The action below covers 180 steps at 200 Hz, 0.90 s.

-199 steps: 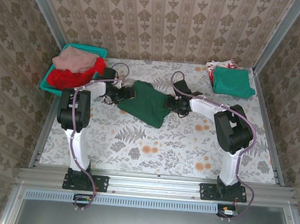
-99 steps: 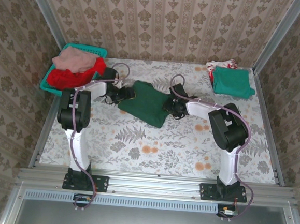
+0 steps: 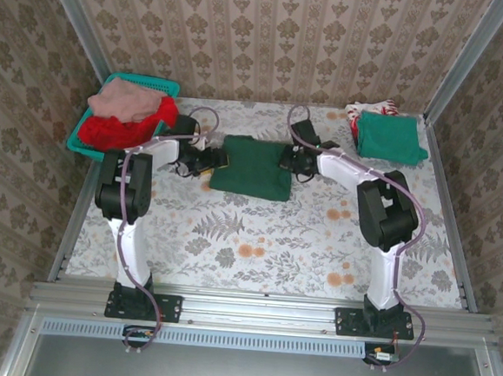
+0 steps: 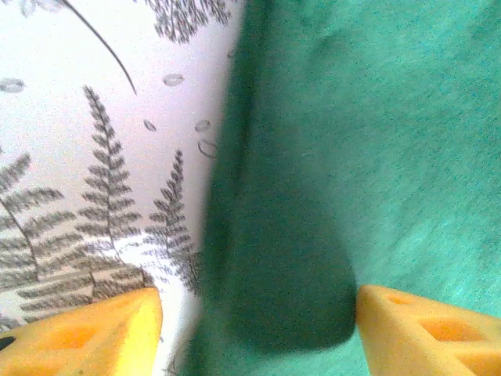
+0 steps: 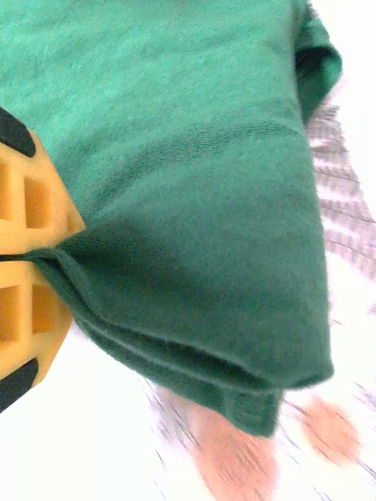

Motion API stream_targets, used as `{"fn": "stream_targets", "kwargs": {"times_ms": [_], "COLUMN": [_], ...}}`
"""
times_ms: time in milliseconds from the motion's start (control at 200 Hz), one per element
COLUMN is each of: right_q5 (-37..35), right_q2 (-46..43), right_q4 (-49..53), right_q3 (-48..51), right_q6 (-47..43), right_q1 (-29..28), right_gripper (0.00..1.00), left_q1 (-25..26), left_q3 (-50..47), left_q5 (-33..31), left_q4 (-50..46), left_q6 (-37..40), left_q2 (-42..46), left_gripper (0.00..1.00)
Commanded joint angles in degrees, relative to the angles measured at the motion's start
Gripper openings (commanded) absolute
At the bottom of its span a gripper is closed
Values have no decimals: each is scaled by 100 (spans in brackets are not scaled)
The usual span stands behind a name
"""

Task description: Fold and stack the t-shirts

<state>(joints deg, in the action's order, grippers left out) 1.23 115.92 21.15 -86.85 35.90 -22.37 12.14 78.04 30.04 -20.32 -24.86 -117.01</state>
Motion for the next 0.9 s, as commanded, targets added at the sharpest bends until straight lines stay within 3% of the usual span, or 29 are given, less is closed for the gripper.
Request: {"fn": "stream_targets", "kwargs": {"times_ms": [0,200,410,560,720,895], "right_q5": [-667,-387,-625,-737,-210,-483], "right_q2": [-464,36,525,806,1000,1493], "right_q4": [919,1960,2226,2208,1774,1888], "right_q3": [-707,-2165,-3243,-3849,-4194,-4775], "right_q6": [-1227,-2412,-3429,-3681,-3757,-4099], "right_q1": [520,1438,1782,1999,2290,2526], "right_gripper": [0,0,0,0,0,0], "left_q1": [-9,-137,-192,-256,-320,-353], "left_q3": [-162,-259,-337,-422,-470,-483], "left_q5": [184,213,216,191,193,171], "left_q4": [-343,-294,-289,-300,-300,-405], "left_q6": [-85,-93,-81,-62,-45,15], "left_q2": [271,319,311,319,311,346], "left_gripper": [68,68,68,68,67,67]}}
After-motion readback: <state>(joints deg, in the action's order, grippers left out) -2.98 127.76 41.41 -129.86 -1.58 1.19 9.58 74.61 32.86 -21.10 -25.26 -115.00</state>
